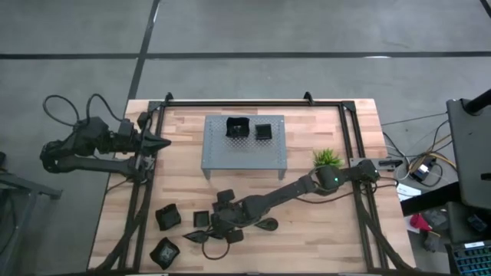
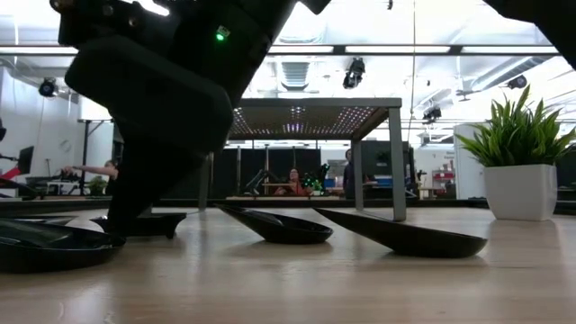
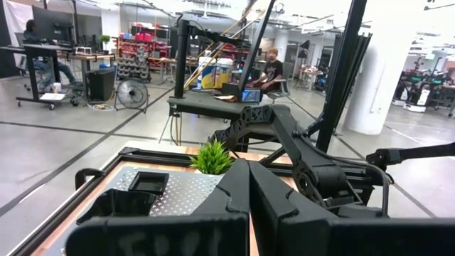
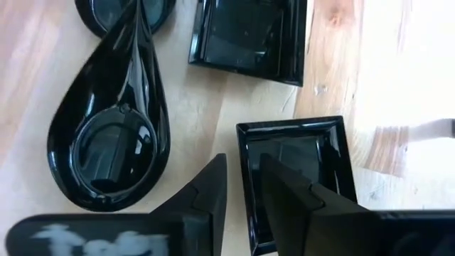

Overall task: Pick & Place Mini shaped plates
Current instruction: Stack the square plate on top of the square plate on the shelf

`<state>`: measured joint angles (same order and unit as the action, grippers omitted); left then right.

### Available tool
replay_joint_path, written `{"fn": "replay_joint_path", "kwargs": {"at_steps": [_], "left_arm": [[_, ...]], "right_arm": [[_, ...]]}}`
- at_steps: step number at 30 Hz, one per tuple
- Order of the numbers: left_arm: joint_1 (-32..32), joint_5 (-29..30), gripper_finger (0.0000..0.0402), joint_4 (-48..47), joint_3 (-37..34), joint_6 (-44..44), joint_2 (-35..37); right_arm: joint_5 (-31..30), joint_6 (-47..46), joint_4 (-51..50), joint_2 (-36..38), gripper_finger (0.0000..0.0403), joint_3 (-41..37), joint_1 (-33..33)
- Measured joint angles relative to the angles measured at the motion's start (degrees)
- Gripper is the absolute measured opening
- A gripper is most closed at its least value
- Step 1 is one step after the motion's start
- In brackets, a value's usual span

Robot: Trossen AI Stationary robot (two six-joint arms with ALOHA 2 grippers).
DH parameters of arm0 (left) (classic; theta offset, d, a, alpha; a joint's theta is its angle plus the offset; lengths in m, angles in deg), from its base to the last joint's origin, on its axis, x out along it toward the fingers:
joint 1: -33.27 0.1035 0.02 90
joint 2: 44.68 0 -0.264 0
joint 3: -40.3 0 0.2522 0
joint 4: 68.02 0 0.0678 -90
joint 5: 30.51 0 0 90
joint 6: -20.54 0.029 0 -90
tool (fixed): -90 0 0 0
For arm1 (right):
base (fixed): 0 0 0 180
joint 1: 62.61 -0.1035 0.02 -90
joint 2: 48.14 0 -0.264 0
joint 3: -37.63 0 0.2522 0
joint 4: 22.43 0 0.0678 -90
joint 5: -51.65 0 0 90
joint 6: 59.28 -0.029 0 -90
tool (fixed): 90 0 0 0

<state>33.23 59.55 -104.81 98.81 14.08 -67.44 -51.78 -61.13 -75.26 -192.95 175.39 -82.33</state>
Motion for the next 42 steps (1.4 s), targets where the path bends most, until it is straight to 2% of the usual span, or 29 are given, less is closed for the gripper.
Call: {"fn": "replay_joint_path", "kwargs": {"at_steps": [11, 25, 32, 37, 42], "left_arm": [[0.00, 0.00, 0.0000, 0.00, 0.00, 0.00, 0.00], [0.00, 0.02, 0.0000, 0.00, 0.00, 0.00, 0.00], [0.00, 0.00, 0.0000, 0.00, 0.01, 0.00, 0.00], [0.00, 0.01, 0.0000, 0.00, 0.01, 0.00, 0.00], [0.00, 0.02, 0.0000, -0.02, 0.00, 0.00, 0.02]], "right_arm": [[-0.07, -1.21, -0.07, 0.00, 0.0076, -0.67, 0.43], [0.22, -1.16, -1.72, 0.09, 0.0011, -0.61, 1.07], [-3.16, 0.39, -4.36, 0.21, 0.0008, 1.66, 0.97], [-3.47, 1.57, -5.15, 1.11, 0.0008, 3.97, 1.20], [-5.10, 1.23, -10.75, 2.52, 0.0008, 8.52, 0.84]]}}
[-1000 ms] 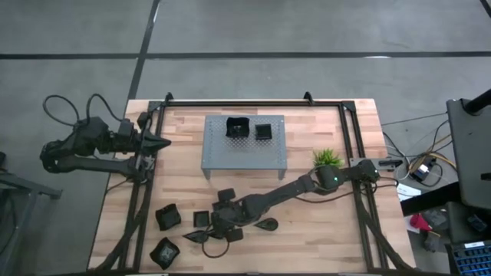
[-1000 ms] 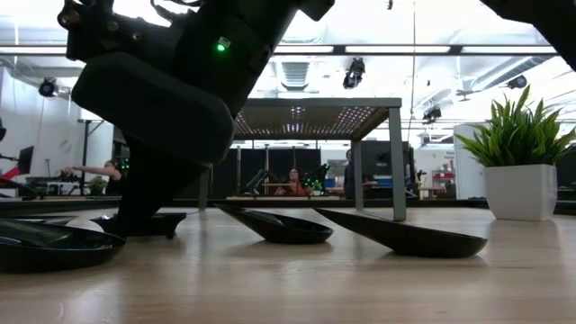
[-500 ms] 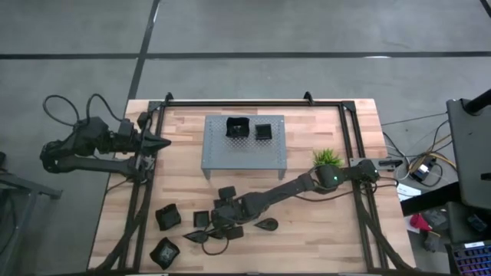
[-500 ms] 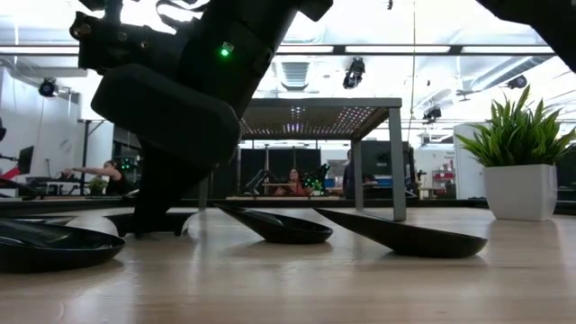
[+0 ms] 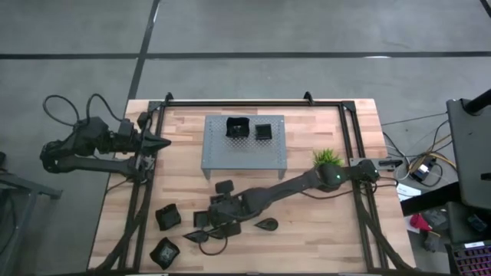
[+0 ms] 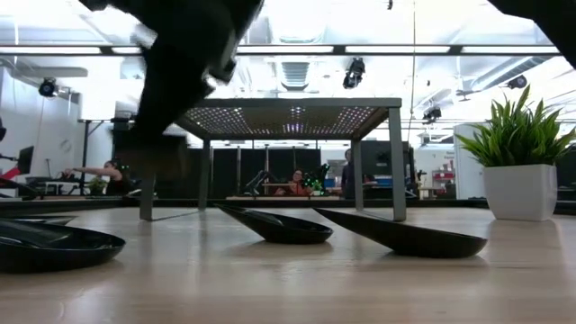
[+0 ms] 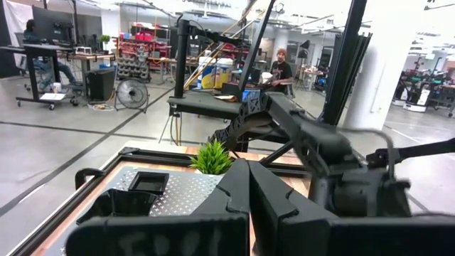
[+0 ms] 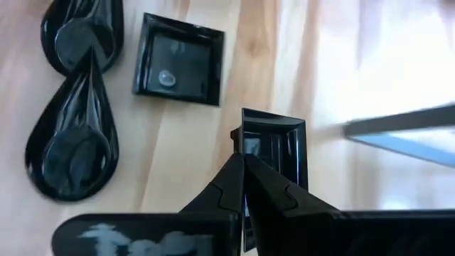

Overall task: Pick & Place Mini shaped plates
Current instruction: Stack the square plate on top of the square plate on the shelf

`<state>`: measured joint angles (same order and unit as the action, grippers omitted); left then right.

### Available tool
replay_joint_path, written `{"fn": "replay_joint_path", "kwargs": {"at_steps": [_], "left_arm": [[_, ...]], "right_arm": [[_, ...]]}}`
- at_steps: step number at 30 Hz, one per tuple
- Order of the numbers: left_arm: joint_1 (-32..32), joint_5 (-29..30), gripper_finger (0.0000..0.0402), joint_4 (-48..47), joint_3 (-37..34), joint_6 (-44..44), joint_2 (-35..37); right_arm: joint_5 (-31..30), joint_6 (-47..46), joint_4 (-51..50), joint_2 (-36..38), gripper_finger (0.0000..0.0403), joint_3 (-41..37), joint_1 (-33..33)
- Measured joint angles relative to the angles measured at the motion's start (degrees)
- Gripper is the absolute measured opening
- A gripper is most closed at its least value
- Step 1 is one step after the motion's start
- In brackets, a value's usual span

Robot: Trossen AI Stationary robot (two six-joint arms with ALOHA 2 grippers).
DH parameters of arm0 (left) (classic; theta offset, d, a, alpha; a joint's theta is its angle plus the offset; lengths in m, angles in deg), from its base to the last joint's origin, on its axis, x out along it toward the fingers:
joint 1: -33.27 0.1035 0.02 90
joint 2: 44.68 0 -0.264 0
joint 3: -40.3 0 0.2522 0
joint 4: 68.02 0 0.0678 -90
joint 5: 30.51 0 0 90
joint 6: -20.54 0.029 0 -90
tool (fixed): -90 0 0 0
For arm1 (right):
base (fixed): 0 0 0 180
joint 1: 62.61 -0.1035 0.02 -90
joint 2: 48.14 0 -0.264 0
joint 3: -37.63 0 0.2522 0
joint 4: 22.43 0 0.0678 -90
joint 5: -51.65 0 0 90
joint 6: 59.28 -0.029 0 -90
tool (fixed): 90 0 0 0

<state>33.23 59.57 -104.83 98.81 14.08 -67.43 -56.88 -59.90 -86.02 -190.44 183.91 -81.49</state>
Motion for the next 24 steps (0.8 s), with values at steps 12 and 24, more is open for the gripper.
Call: {"fn": "replay_joint_path", "kwargs": {"at_steps": [12, 24], "left_arm": [[0.00, -0.02, 0.0000, 0.01, 0.00, 0.00, 0.00], [0.00, 0.00, 0.0000, 0.02, 0.00, 0.00, 0.00]], "right_arm": [[-14.72, -4.13, -13.57, 13.87, 0.0008, -4.16, -1.63], [-26.27, -3.91, -17.39, 30.63, 0.0008, -20.01, 1.40]]}}
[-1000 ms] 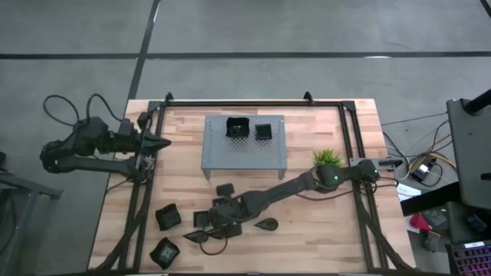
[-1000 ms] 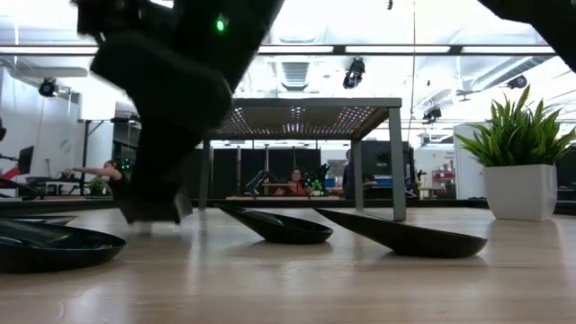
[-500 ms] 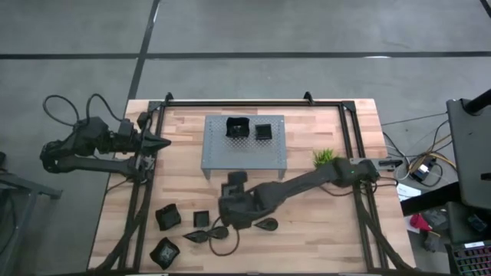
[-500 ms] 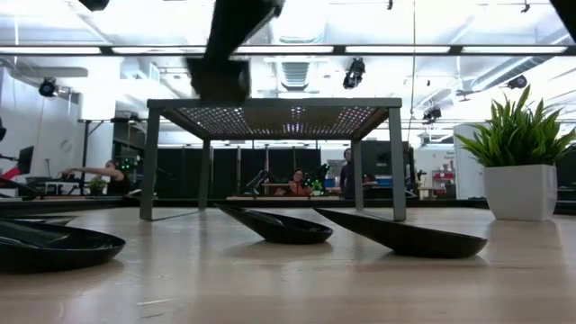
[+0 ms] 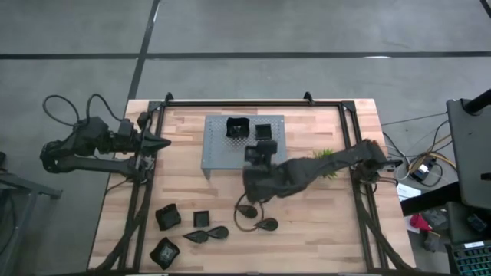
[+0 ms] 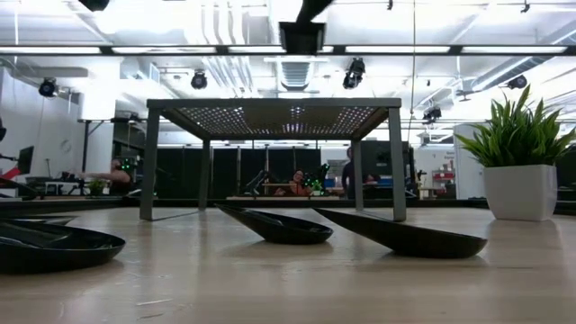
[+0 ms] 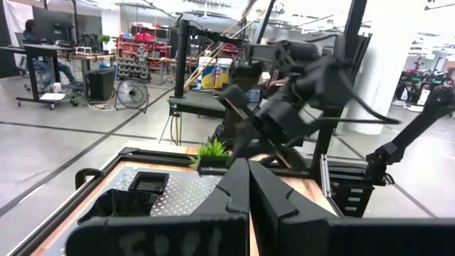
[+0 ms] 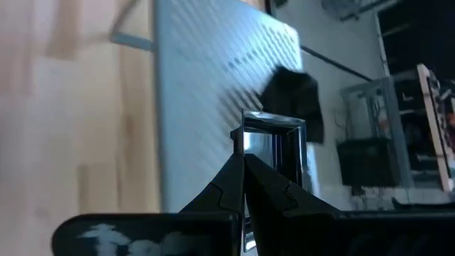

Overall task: Pick & Place Mini shaped plates
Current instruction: Stack the square plate on top of the square plate on the shelf

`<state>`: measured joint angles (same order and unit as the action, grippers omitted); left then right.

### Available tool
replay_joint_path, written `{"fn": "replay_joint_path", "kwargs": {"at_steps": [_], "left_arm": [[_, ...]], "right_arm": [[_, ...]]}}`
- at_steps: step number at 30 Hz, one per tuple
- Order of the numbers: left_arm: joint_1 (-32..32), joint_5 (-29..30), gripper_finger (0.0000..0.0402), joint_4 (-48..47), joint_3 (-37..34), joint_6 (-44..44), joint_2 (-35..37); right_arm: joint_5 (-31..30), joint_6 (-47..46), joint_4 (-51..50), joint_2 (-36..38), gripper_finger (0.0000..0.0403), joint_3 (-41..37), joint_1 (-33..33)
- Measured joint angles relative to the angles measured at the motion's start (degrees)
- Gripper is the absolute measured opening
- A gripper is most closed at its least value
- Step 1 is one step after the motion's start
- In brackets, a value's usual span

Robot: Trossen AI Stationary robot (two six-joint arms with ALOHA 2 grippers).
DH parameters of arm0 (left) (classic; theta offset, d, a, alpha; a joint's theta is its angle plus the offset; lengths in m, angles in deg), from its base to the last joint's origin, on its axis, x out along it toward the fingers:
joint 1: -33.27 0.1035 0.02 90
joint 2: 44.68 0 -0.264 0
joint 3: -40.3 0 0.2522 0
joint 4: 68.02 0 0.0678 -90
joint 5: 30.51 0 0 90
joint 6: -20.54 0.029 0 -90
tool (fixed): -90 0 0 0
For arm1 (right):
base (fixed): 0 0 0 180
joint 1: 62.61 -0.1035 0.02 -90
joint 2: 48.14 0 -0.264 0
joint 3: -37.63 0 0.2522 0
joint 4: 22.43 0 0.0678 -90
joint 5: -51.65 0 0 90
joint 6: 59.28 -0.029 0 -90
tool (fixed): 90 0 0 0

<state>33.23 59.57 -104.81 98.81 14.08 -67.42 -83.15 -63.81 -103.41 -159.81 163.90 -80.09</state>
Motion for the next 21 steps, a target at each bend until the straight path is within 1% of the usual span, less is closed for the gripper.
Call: {"fn": "replay_joint_path", "kwargs": {"at_steps": [4, 8, 11, 14, 18, 21], "left_arm": [[0.00, -0.02, 0.0000, 0.00, 0.00, 0.00, 0.00], [0.00, -0.01, 0.0000, 0.00, 0.00, 0.00, 0.00], [0.00, 0.00, 0.0000, 0.00, 0.00, 0.00, -0.01], [0.00, -0.01, 0.0000, 0.00, 0.00, 0.00, 0.00], [0.00, 0.00, 0.0000, 0.00, 0.00, 0.00, -0.01], [0.00, 0.00, 0.0000, 0.00, 0.00, 0.00, 0.00]], "right_arm": [[-0.18, 2.43, 0.43, 3.66, 0.0008, -6.65, 3.36], [-0.23, 7.63, 5.72, 5.70, 0.0008, -12.04, 6.66], [-0.21, 11.35, 7.45, 6.39, 0.0008, -14.29, 9.08], [-0.21, 11.77, 8.20, 6.47, 0.0008, -15.78, 11.41], [0.02, 14.87, 11.05, 6.83, 0.0008, -17.46, 12.93], [0.42, 15.31, 11.86, 6.83, 0.0008, -18.42, 13.59]]}}
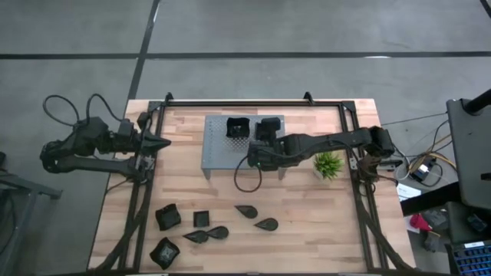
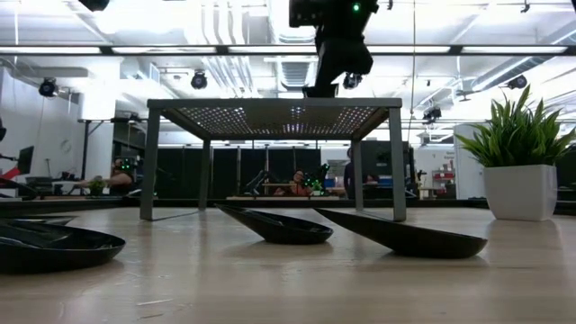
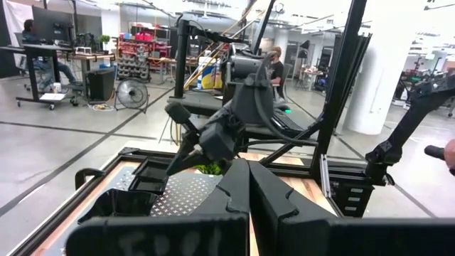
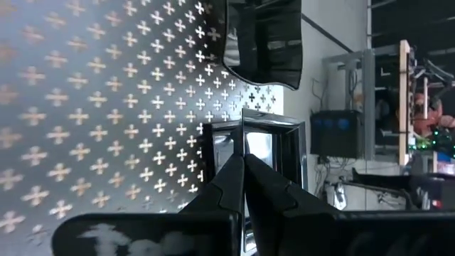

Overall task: Pick & Place Mini shaped plates
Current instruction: Stack the square plate on top of the square plate on the shelf, then put the drop-shaped plate on the shelf

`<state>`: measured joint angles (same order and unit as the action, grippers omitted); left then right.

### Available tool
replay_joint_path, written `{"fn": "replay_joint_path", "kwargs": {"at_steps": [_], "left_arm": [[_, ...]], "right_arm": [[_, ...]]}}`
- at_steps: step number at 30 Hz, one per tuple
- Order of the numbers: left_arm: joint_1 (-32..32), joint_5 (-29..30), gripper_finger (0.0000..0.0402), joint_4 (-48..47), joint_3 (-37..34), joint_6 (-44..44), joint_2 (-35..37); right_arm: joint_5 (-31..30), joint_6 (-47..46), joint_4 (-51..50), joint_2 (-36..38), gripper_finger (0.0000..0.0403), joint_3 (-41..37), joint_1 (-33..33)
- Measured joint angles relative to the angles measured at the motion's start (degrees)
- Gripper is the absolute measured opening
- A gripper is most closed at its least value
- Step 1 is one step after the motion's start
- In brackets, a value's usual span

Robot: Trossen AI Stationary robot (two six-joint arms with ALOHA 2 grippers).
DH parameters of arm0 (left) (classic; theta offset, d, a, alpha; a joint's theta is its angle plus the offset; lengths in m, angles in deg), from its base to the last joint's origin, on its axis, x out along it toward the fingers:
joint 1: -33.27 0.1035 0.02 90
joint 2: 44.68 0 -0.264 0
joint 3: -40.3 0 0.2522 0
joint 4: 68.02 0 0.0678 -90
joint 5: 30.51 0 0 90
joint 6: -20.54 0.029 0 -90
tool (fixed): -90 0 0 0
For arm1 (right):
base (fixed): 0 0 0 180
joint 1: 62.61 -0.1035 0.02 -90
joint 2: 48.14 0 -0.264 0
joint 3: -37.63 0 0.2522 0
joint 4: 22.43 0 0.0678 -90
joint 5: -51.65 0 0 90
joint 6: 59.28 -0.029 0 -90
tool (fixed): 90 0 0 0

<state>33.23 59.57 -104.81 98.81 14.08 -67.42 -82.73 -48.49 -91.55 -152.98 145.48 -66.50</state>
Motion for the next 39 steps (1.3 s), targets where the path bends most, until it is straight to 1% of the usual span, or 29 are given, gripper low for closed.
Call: {"fn": "replay_joint_path", "kwargs": {"at_steps": [8, 18, 21, 31, 35, 39], "left_arm": [[0.00, -0.02, 0.0000, 0.00, 0.00, 0.00, -0.01], [0.00, -0.01, 0.0000, 0.00, 0.00, 0.00, 0.00], [0.00, 0.00, 0.0000, 0.00, 0.00, 0.00, 0.00], [0.00, -0.01, 0.0000, 0.00, 0.00, 0.00, 0.00], [0.00, 0.00, 0.0000, 0.00, 0.00, 0.00, 0.00], [0.00, -0.01, 0.0000, 0.00, 0.00, 0.00, -0.01]], "right_arm": [[0.05, 1.15, 1.58, 0.33, 0.0008, -2.40, 0.87], [-0.14, 1.68, 2.45, 0.22, 0.0010, -1.95, 1.21], [-0.17, 1.71, 2.65, 0.13, 0.0022, -1.99, 1.41], [-0.82, 1.41, 2.82, 0.55, 0.0090, -2.06, 0.65], [-0.79, -0.74, 2.83, 0.74, 0.0101, -0.50, -1.26], [-0.79, -5.26, 3.20, 0.79, 0.0100, 1.38, -3.28]]}}
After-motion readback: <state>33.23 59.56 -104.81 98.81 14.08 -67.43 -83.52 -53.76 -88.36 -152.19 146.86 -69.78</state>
